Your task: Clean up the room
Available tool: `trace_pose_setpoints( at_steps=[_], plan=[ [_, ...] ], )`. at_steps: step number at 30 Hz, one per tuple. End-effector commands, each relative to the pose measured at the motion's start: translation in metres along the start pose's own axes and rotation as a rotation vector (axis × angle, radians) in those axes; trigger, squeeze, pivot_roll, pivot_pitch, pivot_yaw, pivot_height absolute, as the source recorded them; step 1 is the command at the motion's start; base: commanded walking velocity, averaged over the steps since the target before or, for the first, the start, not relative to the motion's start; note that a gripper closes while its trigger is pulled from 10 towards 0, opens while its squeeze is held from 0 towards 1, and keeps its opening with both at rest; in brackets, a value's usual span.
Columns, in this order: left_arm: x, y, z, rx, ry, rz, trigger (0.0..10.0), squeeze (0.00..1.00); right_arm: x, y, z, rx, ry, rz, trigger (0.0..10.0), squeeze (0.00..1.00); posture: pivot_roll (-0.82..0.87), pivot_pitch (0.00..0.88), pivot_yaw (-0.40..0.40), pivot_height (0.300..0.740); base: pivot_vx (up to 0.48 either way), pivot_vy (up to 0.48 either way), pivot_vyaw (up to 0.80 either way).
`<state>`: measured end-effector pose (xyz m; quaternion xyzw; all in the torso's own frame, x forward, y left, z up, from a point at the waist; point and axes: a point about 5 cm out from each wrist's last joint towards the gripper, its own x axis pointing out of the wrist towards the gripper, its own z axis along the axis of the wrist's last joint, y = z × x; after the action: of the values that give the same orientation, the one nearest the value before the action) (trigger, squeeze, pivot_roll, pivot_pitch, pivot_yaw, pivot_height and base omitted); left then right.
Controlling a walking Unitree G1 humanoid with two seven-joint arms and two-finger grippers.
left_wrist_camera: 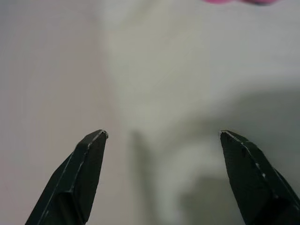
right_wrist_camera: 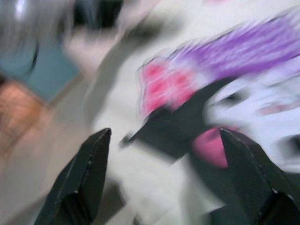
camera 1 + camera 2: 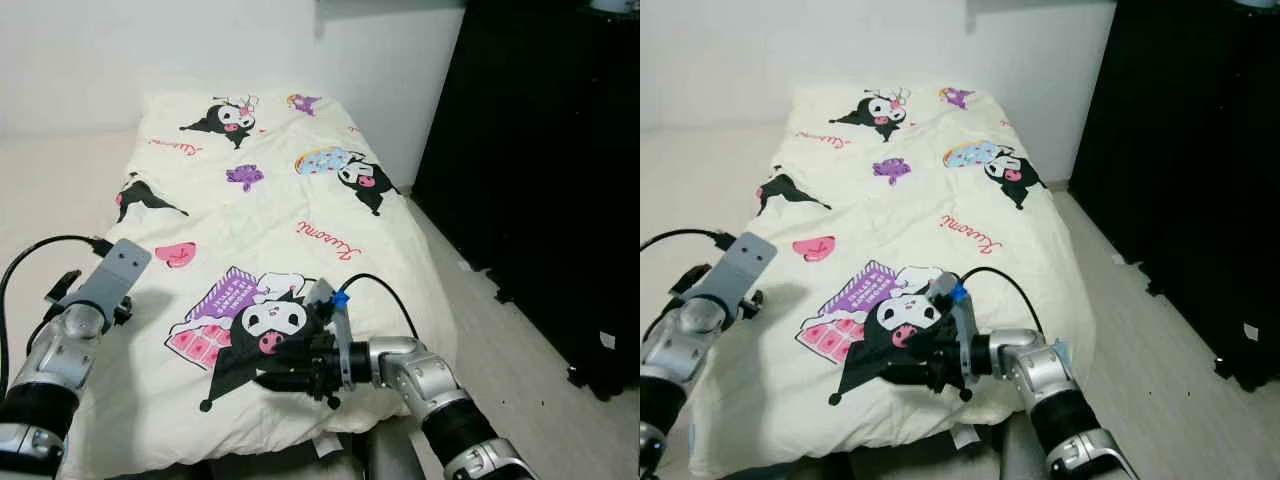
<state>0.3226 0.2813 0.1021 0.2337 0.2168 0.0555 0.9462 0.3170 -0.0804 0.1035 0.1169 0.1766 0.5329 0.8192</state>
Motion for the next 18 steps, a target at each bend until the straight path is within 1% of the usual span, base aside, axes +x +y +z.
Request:
trace_pose_setpoints(
  at_steps=[1,2,3,4,5,6,7,8,9,10,11,12,13,14,16,17,18],
  plan=[
    [-0.002,-0.023,0.012,-0.188,-0.109,-0.161,10.0,0.0,-0.007,-0.009,0.027,0.05,-0.217,-0.056,10.0,0.0,-0.11,0.076,-0.037,0.535,0.0,0.0,0.0],
    [-0.002,-0.023,0.012,-0.188,-0.109,-0.161,10.0,0.0,-0.007,-0.009,0.027,0.05,-0.217,-0.056,10.0,0.0,-0.11,0.076,-0.037,0.535,0.0,0.0,0.0],
    [-0.003,-0.029,0.024,-0.277,-0.197,-0.208,10.0,0.0,-0.012,-0.013,0.037,0.077,-0.305,-0.09,10.0,0.0,-0.11,0.076,-0.036,0.54,0.0,0.0,0.0],
    [-0.007,-0.035,0.039,-0.384,-0.297,-0.254,10.0,0.0,-0.018,-0.016,0.047,0.105,-0.39,-0.105,10.0,0.0,-0.11,0.079,-0.035,0.545,0.0,0.0,0.0],
    [-0.011,-0.037,0.052,-0.48,-0.382,-0.279,10.0,0.0,-0.023,-0.018,0.056,0.119,-0.459,-0.112,10.0,0.0,-0.11,0.079,-0.035,0.55,0.0,0.0,0.0],
    [-0.013,-0.038,0.059,-0.535,-0.426,-0.289,10.0,0.0,-0.026,-0.018,0.06,0.124,-0.492,-0.112,10.0,0.0,-0.11,0.079,-0.035,0.555,0.0,0.0,0.0],
    [-0.013,-0.038,0.059,-0.535,-0.426,-0.289,10.0,0.0,-0.026,-0.018,0.06,0.124,-0.492,-0.112,10.0,0.0,-0.11,0.079,-0.035,0.555,0.0,0.0,0.0],
    [-0.013,-0.039,0.066,-0.61,-0.417,-0.303,10.0,0.0,-0.033,-0.018,0.07,0.147,-0.571,-0.096,10.0,0.0,-0.11,0.079,-0.033,0.565,-0.472,0.0,0.0],
    [-0.013,-0.039,0.066,-0.61,-0.417,-0.303,10.0,0.0,-0.033,-0.018,0.07,0.147,-0.571,-0.096,10.0,0.0,-0.11,0.079,-0.033,0.565,-0.472,0.0,0.0],
    [-0.013,-0.039,0.069,-0.614,-0.426,-0.301,10.0,0.0,-0.036,-0.018,0.073,0.152,-0.603,-0.1,10.0,0.0,-0.11,0.079,-0.033,0.57,-0.465,0.0,0.0],
    [-0.015,-0.037,0.076,-0.636,-0.469,-0.279,10.0,0.0,-0.038,-0.019,0.076,0.156,-0.632,-0.105,10.0,0.0,-0.11,0.079,-0.033,0.575,-0.461,0.0,0.0],
    [-0.016,-0.034,0.081,-0.665,-0.511,-0.255,10.0,0.0,-0.04,-0.02,0.078,0.152,-0.641,-0.123,10.0,0.0,-0.11,0.079,-0.034,0.58,0.0,0.0,0.0],
    [-0.016,-0.034,0.081,-0.665,-0.511,-0.255,10.0,0.0,-0.04,-0.02,0.078,0.152,-0.641,-0.123,10.0,0.0,-0.11,0.079,-0.034,0.58,0.0,0.0,0.0],
    [-0.018,-0.032,0.085,-0.692,-0.538,-0.239,10.0,0.0,-0.041,-0.021,0.078,0.154,-0.648,-0.138,10.0,0.0,-0.11,0.079,-0.034,0.585,0.0,0.0,0.0],
    [-0.016,-0.037,0.085,-0.693,-0.515,-0.211,10.0,0.0,-0.042,-0.024,0.078,0.163,-0.66,-0.164,10.0,0.0,-0.1,0.076,-0.033,0.595,0.0,0.0,0.0],
    [-0.015,-0.045,0.084,-0.658,-0.494,-0.224,10.0,0.0,-0.042,-0.027,0.076,0.17,-0.658,-0.19,10.0,0.0,-0.11,0.077,-0.03,0.6,0.0,0.0,0.0],
    [-0.014,-0.053,0.083,-0.647,-0.478,-0.238,10.0,0.0,-0.041,-0.029,0.074,0.178,-0.655,-0.21,10.0,0.0,-0.11,0.076,-0.029,0.605,-0.476,0.0,0.0]
  ],
)
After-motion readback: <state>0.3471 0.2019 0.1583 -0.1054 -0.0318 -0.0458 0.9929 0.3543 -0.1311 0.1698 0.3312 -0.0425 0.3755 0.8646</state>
